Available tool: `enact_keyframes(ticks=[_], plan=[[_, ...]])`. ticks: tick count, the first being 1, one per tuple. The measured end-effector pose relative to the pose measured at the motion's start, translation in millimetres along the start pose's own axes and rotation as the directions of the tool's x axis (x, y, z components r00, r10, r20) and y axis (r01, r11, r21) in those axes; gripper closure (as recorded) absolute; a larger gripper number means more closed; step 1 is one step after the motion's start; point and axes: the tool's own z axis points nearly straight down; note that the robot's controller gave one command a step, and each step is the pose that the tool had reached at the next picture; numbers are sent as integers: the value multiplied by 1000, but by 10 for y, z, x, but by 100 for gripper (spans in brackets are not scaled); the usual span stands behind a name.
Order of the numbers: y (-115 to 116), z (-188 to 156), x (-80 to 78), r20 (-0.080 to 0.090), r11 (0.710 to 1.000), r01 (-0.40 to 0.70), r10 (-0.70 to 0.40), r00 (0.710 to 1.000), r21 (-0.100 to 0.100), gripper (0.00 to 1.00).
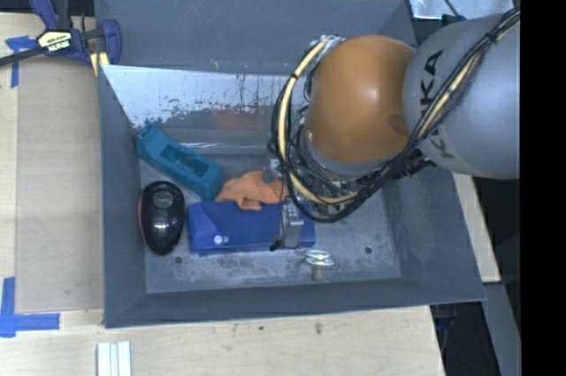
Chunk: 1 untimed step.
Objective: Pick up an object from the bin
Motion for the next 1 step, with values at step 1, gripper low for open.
enact_keyframes(ticks=[1], plan=[[-2,-21,-5,3,1000,-1,1,1000,-1,0]])
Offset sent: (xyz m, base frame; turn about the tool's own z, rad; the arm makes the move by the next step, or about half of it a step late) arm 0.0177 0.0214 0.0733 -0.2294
